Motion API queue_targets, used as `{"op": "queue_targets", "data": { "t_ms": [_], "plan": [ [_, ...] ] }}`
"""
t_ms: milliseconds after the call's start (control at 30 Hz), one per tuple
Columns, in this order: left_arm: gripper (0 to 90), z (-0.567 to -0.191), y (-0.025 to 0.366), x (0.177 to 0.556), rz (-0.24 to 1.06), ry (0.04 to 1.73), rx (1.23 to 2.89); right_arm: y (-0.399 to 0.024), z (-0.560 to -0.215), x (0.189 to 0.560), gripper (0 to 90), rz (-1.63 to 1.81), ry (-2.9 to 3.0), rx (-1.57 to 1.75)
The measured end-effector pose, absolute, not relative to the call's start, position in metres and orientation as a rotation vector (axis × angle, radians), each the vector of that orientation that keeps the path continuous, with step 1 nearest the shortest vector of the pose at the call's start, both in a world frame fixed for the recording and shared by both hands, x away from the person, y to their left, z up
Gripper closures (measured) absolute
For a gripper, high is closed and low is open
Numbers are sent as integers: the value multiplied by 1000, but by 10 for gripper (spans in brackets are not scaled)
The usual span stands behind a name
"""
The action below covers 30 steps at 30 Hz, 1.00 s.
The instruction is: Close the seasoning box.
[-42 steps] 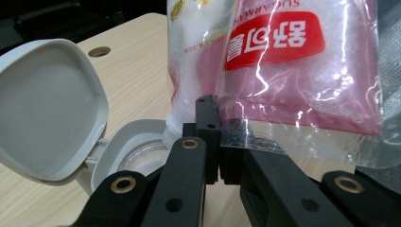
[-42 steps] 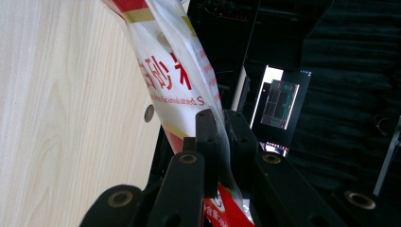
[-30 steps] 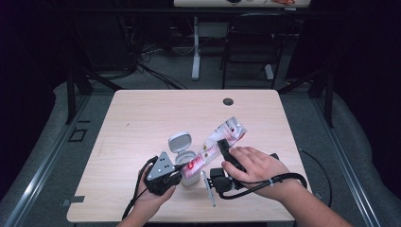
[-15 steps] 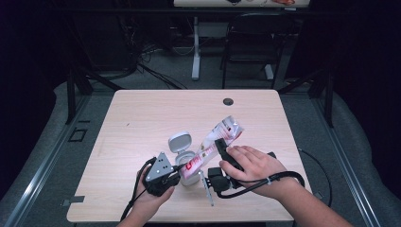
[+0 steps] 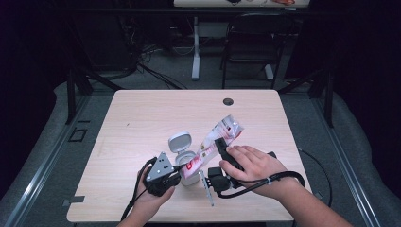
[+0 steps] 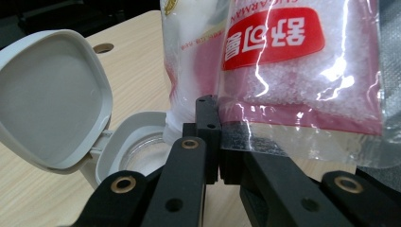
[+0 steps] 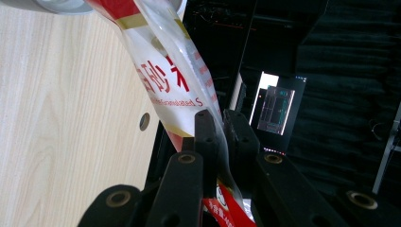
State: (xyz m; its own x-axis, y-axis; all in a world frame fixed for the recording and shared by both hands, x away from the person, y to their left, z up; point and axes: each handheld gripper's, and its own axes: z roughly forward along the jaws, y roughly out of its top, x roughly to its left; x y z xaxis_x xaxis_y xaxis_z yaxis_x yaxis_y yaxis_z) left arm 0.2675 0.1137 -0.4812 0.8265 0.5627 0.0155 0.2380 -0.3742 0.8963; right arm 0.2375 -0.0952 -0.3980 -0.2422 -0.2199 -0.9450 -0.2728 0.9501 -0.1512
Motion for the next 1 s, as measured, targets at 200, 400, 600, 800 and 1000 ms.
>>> {"op": "queue_targets", "data": {
  "t_ms": [200,400,600,800,1000],
  "plan": [
    [893,-481,113,267,391,592,1971,-96,-398,236,848,40,1830,-354],
    [893,-481,113,265,394,592,1973,-96,-398,238,846,68,1831,-362],
    [893,-481,115,266,395,596,1971,-94,-399,238,847,62,1830,-360],
    [893,-481,115,268,396,601,1968,-94,-399,238,848,58,1829,-361],
    [893,-481,114,269,392,602,1965,-94,-399,238,848,65,1827,-361]
  ]
}}
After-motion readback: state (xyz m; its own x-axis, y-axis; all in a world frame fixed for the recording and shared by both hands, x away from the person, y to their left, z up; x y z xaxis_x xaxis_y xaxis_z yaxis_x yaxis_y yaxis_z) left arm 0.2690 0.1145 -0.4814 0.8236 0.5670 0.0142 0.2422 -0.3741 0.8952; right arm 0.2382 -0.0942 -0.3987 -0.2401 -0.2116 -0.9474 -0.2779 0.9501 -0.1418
